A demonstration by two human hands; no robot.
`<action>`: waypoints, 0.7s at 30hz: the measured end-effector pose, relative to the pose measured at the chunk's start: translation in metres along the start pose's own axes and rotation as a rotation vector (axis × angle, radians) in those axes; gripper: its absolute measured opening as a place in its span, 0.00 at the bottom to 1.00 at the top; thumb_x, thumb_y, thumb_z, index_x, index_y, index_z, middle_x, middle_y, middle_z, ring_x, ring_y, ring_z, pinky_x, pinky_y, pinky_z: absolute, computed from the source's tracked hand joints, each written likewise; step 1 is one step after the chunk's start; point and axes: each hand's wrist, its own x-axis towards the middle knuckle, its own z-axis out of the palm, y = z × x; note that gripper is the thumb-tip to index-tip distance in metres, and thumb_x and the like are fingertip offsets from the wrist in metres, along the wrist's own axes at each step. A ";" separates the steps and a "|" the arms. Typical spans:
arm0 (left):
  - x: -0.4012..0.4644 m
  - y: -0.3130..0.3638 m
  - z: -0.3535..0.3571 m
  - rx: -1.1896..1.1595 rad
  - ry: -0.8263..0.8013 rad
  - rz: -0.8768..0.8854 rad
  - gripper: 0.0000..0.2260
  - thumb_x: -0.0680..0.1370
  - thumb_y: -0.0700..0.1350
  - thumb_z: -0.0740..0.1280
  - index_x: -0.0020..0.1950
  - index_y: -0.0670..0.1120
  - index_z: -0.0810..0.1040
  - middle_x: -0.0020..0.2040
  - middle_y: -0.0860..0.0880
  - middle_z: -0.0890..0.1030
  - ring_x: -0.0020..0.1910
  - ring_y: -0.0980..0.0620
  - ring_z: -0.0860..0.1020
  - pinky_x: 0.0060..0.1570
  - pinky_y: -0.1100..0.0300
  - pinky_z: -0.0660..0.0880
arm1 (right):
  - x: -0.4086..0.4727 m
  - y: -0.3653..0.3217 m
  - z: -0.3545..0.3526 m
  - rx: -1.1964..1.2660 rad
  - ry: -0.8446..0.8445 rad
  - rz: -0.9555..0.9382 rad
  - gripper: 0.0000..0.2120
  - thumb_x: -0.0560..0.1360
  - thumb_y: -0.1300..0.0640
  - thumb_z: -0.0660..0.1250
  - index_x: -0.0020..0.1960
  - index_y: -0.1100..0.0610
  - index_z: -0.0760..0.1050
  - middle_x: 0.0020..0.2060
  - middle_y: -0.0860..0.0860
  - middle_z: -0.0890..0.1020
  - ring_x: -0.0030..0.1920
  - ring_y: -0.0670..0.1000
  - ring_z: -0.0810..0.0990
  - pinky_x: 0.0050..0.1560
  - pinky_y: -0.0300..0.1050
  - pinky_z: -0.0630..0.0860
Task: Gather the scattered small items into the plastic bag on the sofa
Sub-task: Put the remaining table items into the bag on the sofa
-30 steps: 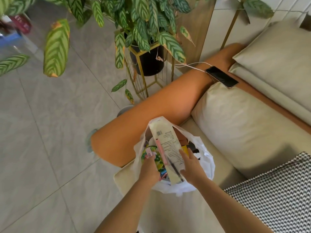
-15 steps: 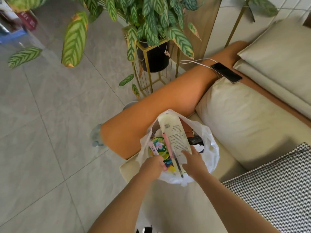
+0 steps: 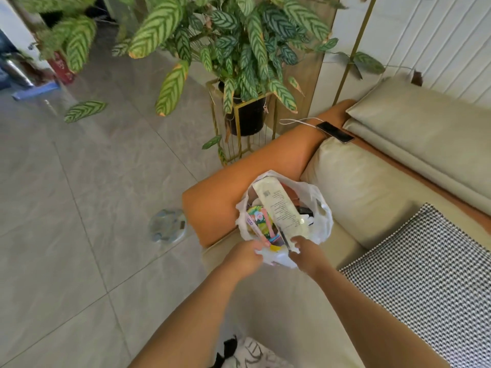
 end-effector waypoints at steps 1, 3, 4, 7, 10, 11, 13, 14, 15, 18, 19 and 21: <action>-0.012 -0.004 0.001 0.003 0.006 0.001 0.12 0.78 0.43 0.63 0.59 0.42 0.78 0.60 0.43 0.79 0.59 0.45 0.77 0.55 0.59 0.71 | -0.014 -0.004 0.005 -0.002 -0.006 -0.012 0.21 0.77 0.57 0.62 0.69 0.58 0.66 0.64 0.56 0.75 0.64 0.55 0.73 0.60 0.43 0.69; -0.036 -0.013 0.003 0.014 0.014 0.001 0.13 0.78 0.44 0.63 0.60 0.42 0.78 0.60 0.42 0.80 0.59 0.44 0.77 0.56 0.59 0.71 | -0.041 -0.010 0.019 -0.014 -0.030 -0.014 0.21 0.77 0.56 0.62 0.69 0.58 0.66 0.64 0.56 0.75 0.64 0.55 0.73 0.61 0.42 0.69; -0.046 -0.017 0.004 0.023 0.016 -0.003 0.13 0.78 0.44 0.63 0.59 0.41 0.78 0.59 0.42 0.80 0.59 0.44 0.77 0.56 0.59 0.72 | -0.054 -0.013 0.025 -0.015 -0.054 -0.007 0.21 0.78 0.56 0.61 0.70 0.57 0.66 0.64 0.55 0.75 0.64 0.55 0.73 0.61 0.42 0.69; -0.075 -0.029 0.008 0.019 0.018 -0.027 0.14 0.78 0.43 0.63 0.62 0.43 0.77 0.62 0.44 0.78 0.61 0.47 0.76 0.59 0.60 0.71 | -0.087 -0.020 0.043 -0.028 -0.126 -0.028 0.22 0.77 0.56 0.62 0.70 0.56 0.65 0.65 0.55 0.74 0.65 0.54 0.73 0.63 0.42 0.69; -0.100 -0.035 0.010 0.006 0.044 -0.051 0.15 0.78 0.43 0.63 0.65 0.44 0.76 0.64 0.45 0.77 0.63 0.48 0.74 0.61 0.62 0.69 | -0.109 -0.029 0.051 -0.047 -0.155 -0.082 0.22 0.77 0.56 0.62 0.70 0.56 0.66 0.65 0.55 0.73 0.65 0.53 0.72 0.64 0.42 0.69; -0.108 -0.035 0.011 -0.004 0.064 -0.057 0.15 0.78 0.43 0.63 0.64 0.43 0.76 0.64 0.45 0.77 0.63 0.47 0.74 0.61 0.62 0.69 | -0.114 -0.032 0.052 -0.060 -0.165 -0.104 0.22 0.77 0.56 0.61 0.70 0.56 0.65 0.66 0.55 0.73 0.66 0.53 0.71 0.64 0.42 0.69; -0.126 -0.036 0.014 -0.044 0.106 -0.082 0.15 0.78 0.42 0.63 0.64 0.42 0.75 0.64 0.44 0.77 0.63 0.47 0.75 0.59 0.63 0.69 | -0.121 -0.038 0.052 -0.085 -0.190 -0.155 0.21 0.78 0.56 0.61 0.70 0.56 0.65 0.65 0.55 0.73 0.65 0.53 0.72 0.63 0.42 0.68; -0.136 -0.038 0.016 -0.072 0.126 -0.099 0.15 0.78 0.41 0.63 0.64 0.42 0.75 0.64 0.44 0.77 0.62 0.47 0.75 0.59 0.63 0.70 | -0.123 -0.041 0.052 -0.106 -0.199 -0.185 0.21 0.78 0.56 0.60 0.70 0.56 0.66 0.65 0.55 0.73 0.65 0.53 0.72 0.62 0.41 0.68; -0.146 -0.040 0.020 -0.102 0.147 -0.120 0.15 0.79 0.41 0.63 0.65 0.41 0.75 0.64 0.44 0.76 0.62 0.47 0.75 0.58 0.63 0.70 | -0.125 -0.044 0.053 -0.141 -0.207 -0.218 0.20 0.78 0.56 0.60 0.70 0.56 0.66 0.64 0.55 0.74 0.64 0.53 0.72 0.62 0.41 0.68; -0.180 -0.047 0.032 -0.214 0.217 -0.220 0.15 0.78 0.42 0.65 0.64 0.41 0.75 0.63 0.43 0.77 0.61 0.46 0.76 0.57 0.61 0.72 | -0.137 -0.050 0.059 -0.259 -0.251 -0.321 0.20 0.79 0.54 0.59 0.70 0.56 0.66 0.64 0.54 0.74 0.65 0.53 0.72 0.62 0.40 0.67; -0.192 -0.050 0.038 -0.250 0.243 -0.248 0.14 0.78 0.42 0.65 0.63 0.41 0.76 0.62 0.42 0.78 0.61 0.45 0.77 0.58 0.59 0.73 | -0.142 -0.051 0.064 -0.283 -0.275 -0.357 0.19 0.79 0.54 0.59 0.69 0.57 0.66 0.64 0.54 0.74 0.65 0.53 0.72 0.62 0.40 0.67; -0.215 -0.057 0.053 -0.305 0.289 -0.303 0.13 0.77 0.43 0.66 0.61 0.41 0.77 0.59 0.41 0.79 0.59 0.43 0.78 0.56 0.58 0.74 | -0.152 -0.050 0.076 -0.304 -0.316 -0.458 0.14 0.79 0.56 0.60 0.63 0.58 0.70 0.59 0.54 0.77 0.63 0.54 0.74 0.59 0.40 0.68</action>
